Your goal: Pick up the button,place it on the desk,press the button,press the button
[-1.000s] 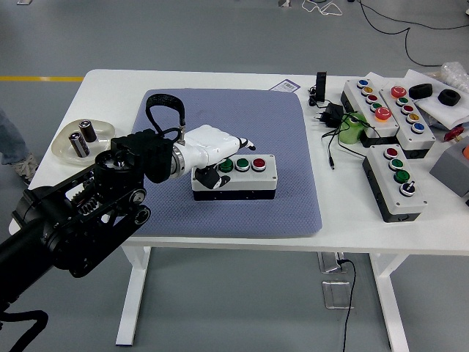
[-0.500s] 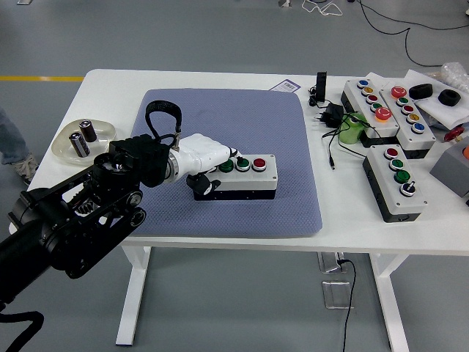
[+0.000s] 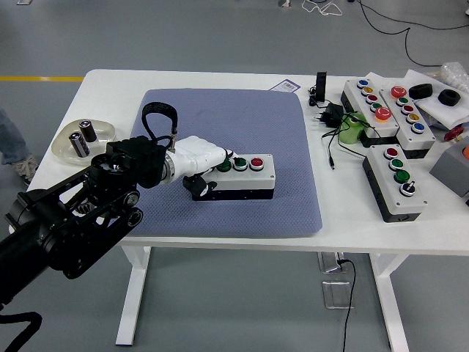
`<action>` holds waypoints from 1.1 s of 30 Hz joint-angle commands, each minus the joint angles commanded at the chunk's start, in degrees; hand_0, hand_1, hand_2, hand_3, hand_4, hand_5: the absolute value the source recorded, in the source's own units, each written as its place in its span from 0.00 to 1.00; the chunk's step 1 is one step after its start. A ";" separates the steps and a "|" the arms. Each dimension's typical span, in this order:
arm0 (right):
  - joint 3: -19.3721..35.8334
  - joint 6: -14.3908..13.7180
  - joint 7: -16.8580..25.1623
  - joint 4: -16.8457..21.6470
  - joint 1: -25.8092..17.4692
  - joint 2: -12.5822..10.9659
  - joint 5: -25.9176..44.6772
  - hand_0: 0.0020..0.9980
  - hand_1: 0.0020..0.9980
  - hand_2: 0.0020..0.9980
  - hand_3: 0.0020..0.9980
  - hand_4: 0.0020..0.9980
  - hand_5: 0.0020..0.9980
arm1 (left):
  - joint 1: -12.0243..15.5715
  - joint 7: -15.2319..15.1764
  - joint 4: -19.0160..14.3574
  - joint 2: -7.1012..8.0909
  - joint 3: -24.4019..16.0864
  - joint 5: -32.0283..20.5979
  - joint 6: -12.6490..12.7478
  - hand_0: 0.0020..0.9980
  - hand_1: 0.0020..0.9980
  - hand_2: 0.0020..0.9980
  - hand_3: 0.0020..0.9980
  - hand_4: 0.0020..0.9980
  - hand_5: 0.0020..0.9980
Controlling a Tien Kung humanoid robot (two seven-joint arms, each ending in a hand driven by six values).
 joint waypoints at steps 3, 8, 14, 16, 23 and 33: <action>-0.15 0.01 -0.01 -0.02 -0.07 -0.04 0.06 0.63 0.55 0.58 0.64 0.22 0.26 | -0.37 -0.15 -1.80 -0.17 -0.53 -1.13 0.53 0.00 0.00 0.04 0.84 0.57 0.00; -0.49 0.02 -0.02 -0.02 -0.17 -0.06 0.20 0.63 0.55 0.58 0.64 0.22 0.26 | -1.44 -0.16 -1.57 -1.08 0.61 -1.48 0.64 0.00 0.00 0.04 0.84 0.57 0.00; -0.66 0.01 -0.02 0.00 -0.22 -0.12 0.16 0.63 0.55 0.58 0.64 0.22 0.26 | -3.22 -0.23 1.55 -2.43 2.92 -1.45 0.64 0.00 0.00 0.04 0.84 0.57 0.00; -0.61 0.01 0.01 0.02 -0.22 -0.14 0.12 0.63 0.55 0.58 0.64 0.22 0.26 | -3.69 -0.25 2.63 -2.78 3.39 -1.49 0.71 0.00 0.00 0.04 0.84 0.57 0.00; -0.46 0.09 0.03 0.04 -0.11 -0.18 -0.17 0.63 0.55 0.58 0.64 0.22 0.26 | -4.36 -0.30 4.87 -3.62 3.65 -1.66 1.11 0.00 0.00 0.04 0.84 0.57 0.00; -0.43 0.12 0.04 0.00 -0.04 -0.22 -0.45 0.63 0.55 0.58 0.64 0.22 0.26 | -5.11 -0.28 6.95 -4.59 4.85 -1.95 1.05 0.00 0.00 0.04 0.84 0.56 0.00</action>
